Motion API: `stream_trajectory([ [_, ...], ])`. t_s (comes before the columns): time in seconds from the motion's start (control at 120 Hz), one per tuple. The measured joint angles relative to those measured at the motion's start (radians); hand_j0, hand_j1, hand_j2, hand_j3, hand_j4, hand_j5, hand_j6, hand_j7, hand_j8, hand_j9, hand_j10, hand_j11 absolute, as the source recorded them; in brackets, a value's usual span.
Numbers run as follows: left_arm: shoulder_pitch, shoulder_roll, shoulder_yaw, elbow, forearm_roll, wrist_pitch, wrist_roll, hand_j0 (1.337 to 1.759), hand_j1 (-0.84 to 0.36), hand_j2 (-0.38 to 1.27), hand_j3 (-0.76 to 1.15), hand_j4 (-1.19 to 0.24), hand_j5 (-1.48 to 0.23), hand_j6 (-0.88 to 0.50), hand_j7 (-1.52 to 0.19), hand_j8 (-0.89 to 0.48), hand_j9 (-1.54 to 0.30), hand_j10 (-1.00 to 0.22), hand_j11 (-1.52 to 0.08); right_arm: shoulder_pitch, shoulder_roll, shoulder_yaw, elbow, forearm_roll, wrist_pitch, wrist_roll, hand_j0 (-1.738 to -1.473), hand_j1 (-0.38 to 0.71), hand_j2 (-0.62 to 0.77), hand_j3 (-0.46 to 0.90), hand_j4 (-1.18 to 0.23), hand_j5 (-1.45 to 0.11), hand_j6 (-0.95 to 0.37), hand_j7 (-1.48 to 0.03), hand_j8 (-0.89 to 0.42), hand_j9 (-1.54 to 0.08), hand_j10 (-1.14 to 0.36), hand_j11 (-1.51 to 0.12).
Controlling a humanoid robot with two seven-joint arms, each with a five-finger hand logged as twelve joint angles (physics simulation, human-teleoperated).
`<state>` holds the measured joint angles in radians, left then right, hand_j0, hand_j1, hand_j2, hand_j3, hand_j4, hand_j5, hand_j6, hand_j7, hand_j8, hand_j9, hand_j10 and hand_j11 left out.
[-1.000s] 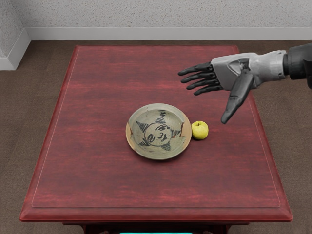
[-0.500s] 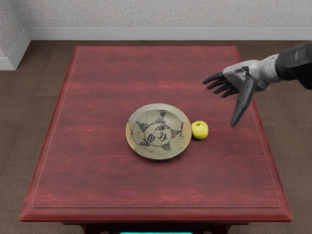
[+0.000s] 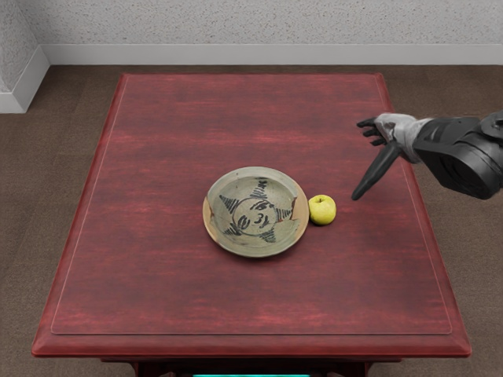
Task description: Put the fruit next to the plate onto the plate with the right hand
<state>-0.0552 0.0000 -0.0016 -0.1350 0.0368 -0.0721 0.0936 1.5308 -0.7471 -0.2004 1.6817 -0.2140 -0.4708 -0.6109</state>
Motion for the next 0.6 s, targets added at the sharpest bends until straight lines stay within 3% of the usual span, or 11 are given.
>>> stream_trajectory([
  [0.183, 0.001, 0.000, 0.000, 0.000, 0.000, 0.000, 0.000, 1.658, 0.07, 0.05, 0.00, -0.23, -0.30, -0.23, -0.30, -0.23, -0.30, -0.23, -0.30, 0.003, 0.030, -0.093, -0.003, 0.002, -0.116, 0.000, -1.658, -0.29, -0.01, 0.00, -0.05, -0.06, -0.05, -0.06, -0.05, -0.06, -0.05, -0.06],
  [0.6, 0.000, 0.000, 0.000, 0.000, 0.000, 0.000, 0.000, 1.658, 0.07, 0.05, 0.00, -0.23, -0.30, -0.23, -0.30, -0.23, -0.30, -0.23, -0.30, 0.017, 0.089, -0.134, -0.002, 0.003, -0.140, 0.000, -1.658, -0.29, -0.01, 0.00, -0.05, -0.06, -0.05, -0.06, -0.05, -0.06, -0.05, -0.06],
])
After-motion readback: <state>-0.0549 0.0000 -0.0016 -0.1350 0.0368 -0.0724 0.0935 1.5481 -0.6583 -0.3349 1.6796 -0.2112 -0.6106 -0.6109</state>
